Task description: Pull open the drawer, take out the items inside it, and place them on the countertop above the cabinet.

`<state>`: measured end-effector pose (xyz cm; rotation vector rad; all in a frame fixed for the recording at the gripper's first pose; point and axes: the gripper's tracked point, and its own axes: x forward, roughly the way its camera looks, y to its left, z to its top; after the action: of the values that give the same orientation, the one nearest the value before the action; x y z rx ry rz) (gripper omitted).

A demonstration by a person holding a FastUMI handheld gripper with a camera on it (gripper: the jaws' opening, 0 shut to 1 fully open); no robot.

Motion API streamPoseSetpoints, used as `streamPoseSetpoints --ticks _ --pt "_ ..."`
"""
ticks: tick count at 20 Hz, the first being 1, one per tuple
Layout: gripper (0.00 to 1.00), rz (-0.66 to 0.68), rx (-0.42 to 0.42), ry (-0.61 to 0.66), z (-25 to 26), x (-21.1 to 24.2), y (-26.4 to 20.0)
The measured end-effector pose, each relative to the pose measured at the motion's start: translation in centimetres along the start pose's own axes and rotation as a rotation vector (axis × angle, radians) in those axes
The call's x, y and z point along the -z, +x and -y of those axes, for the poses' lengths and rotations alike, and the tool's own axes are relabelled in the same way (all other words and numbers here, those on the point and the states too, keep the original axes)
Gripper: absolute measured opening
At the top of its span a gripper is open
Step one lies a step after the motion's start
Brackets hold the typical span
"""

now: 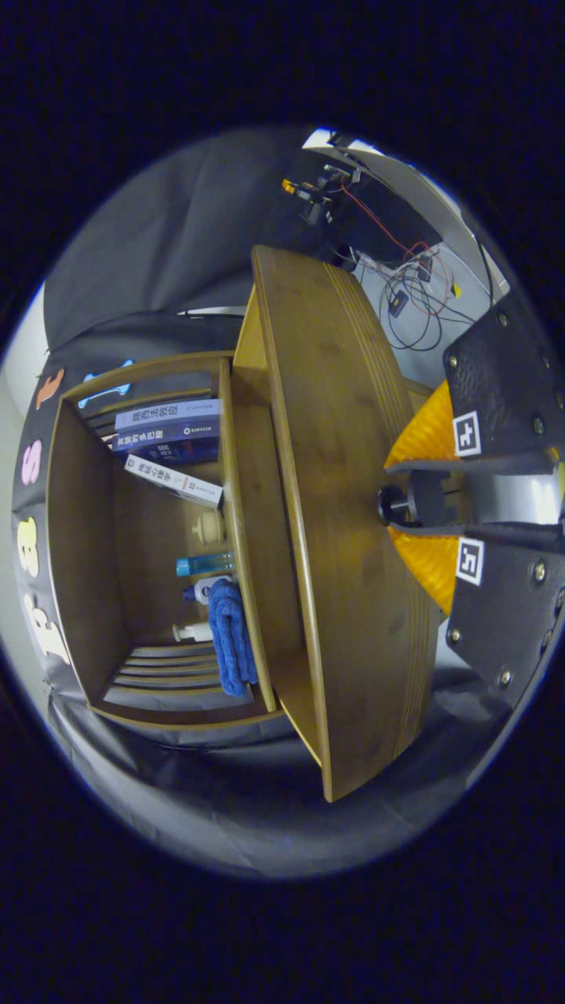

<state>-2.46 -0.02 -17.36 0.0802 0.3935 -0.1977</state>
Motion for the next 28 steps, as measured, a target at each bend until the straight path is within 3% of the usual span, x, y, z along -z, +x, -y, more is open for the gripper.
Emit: streamPoseSetpoints --ticks 3,7,12,16,20,28 --pt "0.37 -0.002 -0.023 0.017 -0.2 -0.2 -0.1" --pt "0.46 0.104 -0.089 0.061 -1.4 -4.3 -1.5" --pt "0.48 0.246 -0.043 -0.003 -0.6 -12.5 -2.9" --pt "0.48 0.228 -0.046 0.006 -1.3 -16.7 -0.6" --pt "0.48 0.051 -0.004 -0.004 -0.9 -16.2 4.1" --pt "0.48 -0.304 -0.023 -0.044 -2.7 -10.6 11.1"
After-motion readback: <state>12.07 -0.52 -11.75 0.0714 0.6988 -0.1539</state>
